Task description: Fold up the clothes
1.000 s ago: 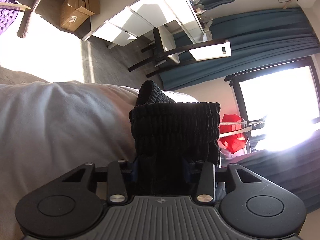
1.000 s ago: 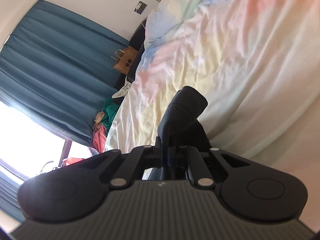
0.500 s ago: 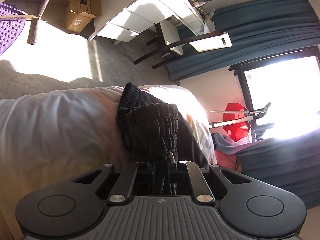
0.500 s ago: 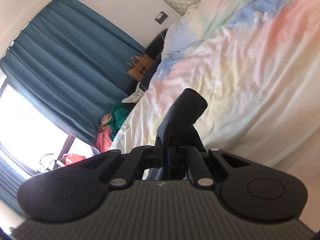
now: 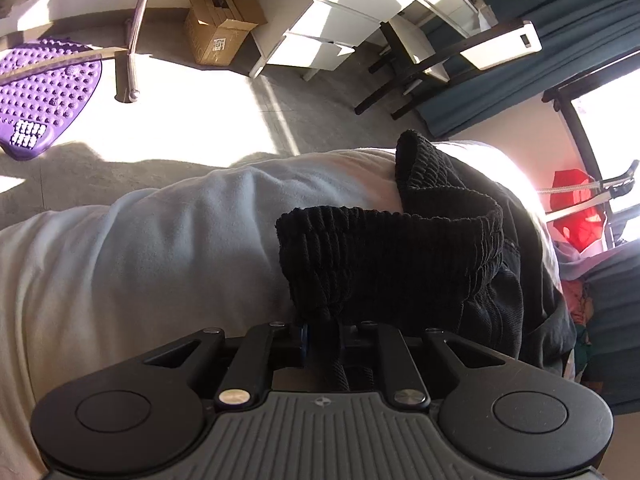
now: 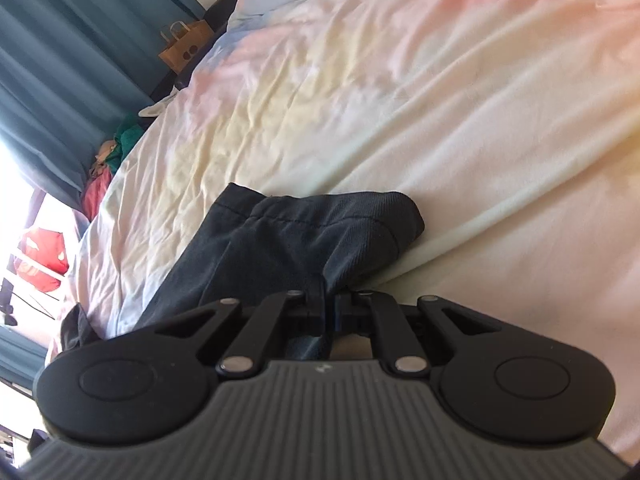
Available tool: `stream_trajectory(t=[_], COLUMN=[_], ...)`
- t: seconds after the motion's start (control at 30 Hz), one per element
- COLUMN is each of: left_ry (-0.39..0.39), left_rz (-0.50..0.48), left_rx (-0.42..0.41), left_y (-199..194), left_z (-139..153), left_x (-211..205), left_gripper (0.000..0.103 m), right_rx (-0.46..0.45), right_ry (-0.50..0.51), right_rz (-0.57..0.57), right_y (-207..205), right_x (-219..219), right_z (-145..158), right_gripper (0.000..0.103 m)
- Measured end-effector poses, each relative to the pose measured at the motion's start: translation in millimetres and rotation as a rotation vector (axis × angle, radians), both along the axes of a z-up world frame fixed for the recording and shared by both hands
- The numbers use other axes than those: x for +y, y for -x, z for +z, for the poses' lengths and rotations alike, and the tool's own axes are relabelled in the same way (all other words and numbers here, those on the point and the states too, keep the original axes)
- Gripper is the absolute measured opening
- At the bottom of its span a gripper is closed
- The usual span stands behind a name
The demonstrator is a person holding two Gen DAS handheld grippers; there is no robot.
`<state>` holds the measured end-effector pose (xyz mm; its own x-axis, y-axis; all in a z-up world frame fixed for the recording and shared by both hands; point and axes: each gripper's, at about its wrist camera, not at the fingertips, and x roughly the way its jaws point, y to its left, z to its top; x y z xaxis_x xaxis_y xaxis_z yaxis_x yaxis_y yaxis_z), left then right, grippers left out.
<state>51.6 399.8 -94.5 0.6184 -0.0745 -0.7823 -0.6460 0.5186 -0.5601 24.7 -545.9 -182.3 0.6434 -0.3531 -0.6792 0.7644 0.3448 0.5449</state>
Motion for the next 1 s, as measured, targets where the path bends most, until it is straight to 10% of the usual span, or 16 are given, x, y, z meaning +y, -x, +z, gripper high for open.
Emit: stream_trajectory(t=[0.27, 0.37, 0.4, 0.7, 1.0], left_ry=[-0.116, -0.248, -0.309, -0.579, -0.719], left_rz=[-0.092, -0.135, -0.143, -0.286, -0.525], left_rx=[0.003, 0.005, -0.005, -0.181, -0.393], left_y=[1.3, 7.2, 10.8, 24.2, 9.0], left_z=[27.7, 48.5, 57.7, 114.5, 114.1], left_x=[-18.3, -34.8, -40.7, -110.4, -251.5], left_gripper=[0.027, 0.085, 0.090, 0.099, 0.100], right_rx=[0.106, 0.119, 0.120, 0.051, -0.141], right_ry=[0.136, 0.208, 0.232, 0.442, 0.576], right_rz=[0.031, 0.047, 0.044, 0.074, 0.335], right_y=[-16.3, -20.6, -20.8, -17.1, 1.8], right_x=[15.4, 22.3, 24.6, 59.3, 134.4], right_z=[25.0, 35.7, 40.4, 93.3, 140.0], right_gripper=[0.021, 0.060, 0.073, 0.075, 0.075])
